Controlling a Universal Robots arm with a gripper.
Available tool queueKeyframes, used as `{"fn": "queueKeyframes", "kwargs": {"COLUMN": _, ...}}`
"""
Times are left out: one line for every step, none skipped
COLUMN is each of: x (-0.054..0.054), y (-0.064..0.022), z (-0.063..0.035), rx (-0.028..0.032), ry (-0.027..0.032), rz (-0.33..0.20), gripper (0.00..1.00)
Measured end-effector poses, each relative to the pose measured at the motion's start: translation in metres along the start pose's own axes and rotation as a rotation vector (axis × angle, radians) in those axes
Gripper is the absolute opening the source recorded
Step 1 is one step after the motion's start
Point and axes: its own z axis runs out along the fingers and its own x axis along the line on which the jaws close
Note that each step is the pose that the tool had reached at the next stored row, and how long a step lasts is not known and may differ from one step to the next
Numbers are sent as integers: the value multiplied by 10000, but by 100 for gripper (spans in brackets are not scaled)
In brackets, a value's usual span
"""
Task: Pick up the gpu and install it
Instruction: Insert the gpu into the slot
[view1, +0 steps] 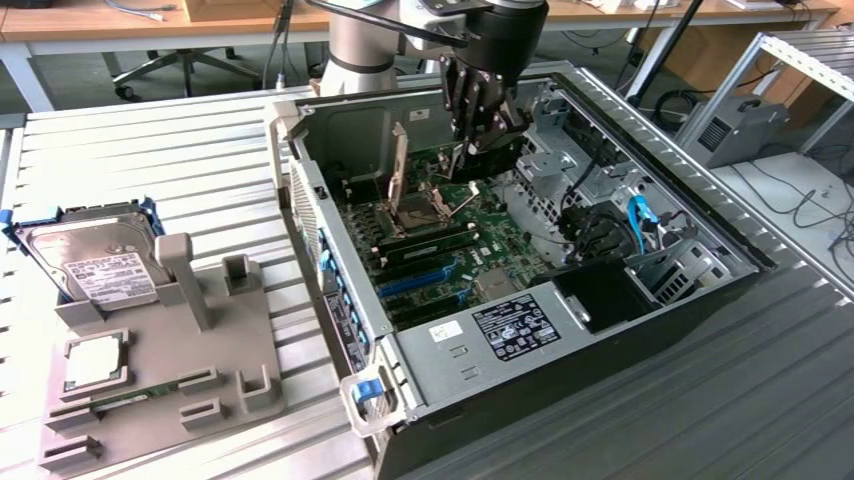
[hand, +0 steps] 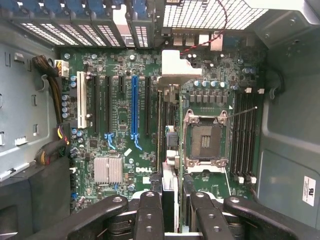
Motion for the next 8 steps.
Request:
{"fn": "queueKeyframes", "kwargs": {"x": 0, "y": 0, "z": 0, "rx": 0, "ry": -1, "rz": -19, "gripper": 26}}
{"fn": "queueKeyframes", "kwargs": {"x": 0, "y": 0, "z": 0, "rx": -1, "ry": -1, "rz": -40, "gripper": 26}}
{"fn": "queueKeyframes", "kwargs": {"x": 0, "y": 0, "z": 0, "rx": -1, "ry": -2, "rz": -56, "gripper": 26}}
{"fn": "queueKeyframes", "kwargs": {"x": 0, "y": 0, "z": 0, "rx": -2, "ry": -2, "rz": -83, "gripper": 26}}
{"fn": "queueKeyframes", "kwargs": {"x": 0, "y": 0, "z": 0, "rx": -2, "ry": -3, "rz": -102, "gripper": 26}}
{"fn": "queueKeyframes", "kwargs": {"x": 0, "y": 0, "z": 0, "rx": -2, "ry": -4, "rz": -137, "gripper": 26}}
{"fn": "queueKeyframes", "kwargs": {"x": 0, "y": 0, "z": 0, "rx": -3, "ry": -5, "rz": -174, "gripper": 26}}
{"fn": "queueKeyframes", "kwargs": {"x": 0, "y": 0, "z": 0, "rx": -3, "ry": -6, "rz": -194, "gripper": 26}}
